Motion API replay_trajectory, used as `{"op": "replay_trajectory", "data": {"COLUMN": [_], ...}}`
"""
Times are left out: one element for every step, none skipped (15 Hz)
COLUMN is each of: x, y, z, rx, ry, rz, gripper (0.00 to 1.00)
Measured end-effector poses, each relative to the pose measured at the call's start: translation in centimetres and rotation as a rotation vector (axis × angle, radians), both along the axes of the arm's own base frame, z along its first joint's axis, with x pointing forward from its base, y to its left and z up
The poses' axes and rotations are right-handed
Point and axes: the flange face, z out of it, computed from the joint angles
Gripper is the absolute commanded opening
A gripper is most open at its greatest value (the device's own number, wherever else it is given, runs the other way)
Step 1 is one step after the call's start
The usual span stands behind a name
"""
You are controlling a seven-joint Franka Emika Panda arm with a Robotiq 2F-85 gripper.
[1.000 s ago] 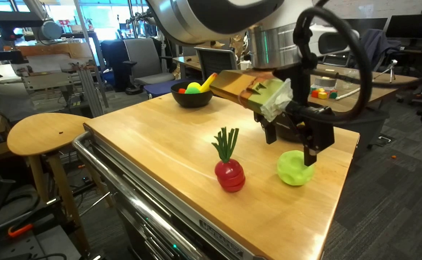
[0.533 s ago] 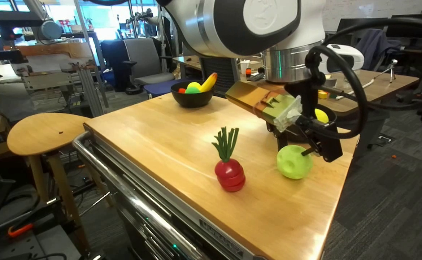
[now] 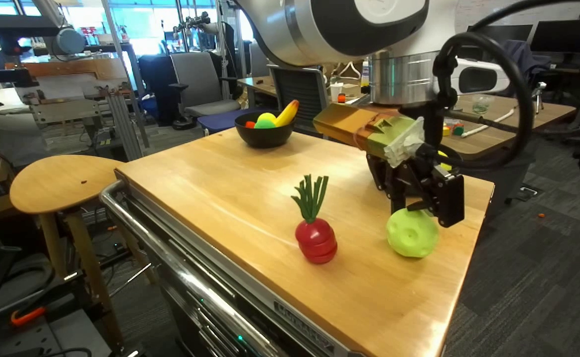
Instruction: Place the fruits and vegetables in the two black bowls
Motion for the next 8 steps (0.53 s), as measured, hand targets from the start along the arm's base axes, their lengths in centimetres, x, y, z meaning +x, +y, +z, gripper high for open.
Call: {"op": "replay_trajectory", "data": {"x": [0.0, 0.0, -0.1, -0.1, -0.2, -0.3, -0.5, -0.8], "y": [0.0, 0.0, -0.1, -0.2, -0.4, -0.6, -0.8, -1.0], "z": [0.1, 0.3, 0.6, 1.0, 1.5, 2.1, 2.7, 3.2], "rx": [-0.014, -0.030, -0.045, -0.058, -0.070, -0.079, -0.088, -0.091], "ry": [0.016, 0.025, 0.029, 0.029, 0.027, 0.021, 0.015, 0.009], "rz": [0.006, 0.012, 0.018, 0.023, 0.026, 0.028, 0.028, 0.024], "gripper": [0.60, 0.67, 0.76, 0.83, 0.92, 0.99, 1.00, 1.00]}}
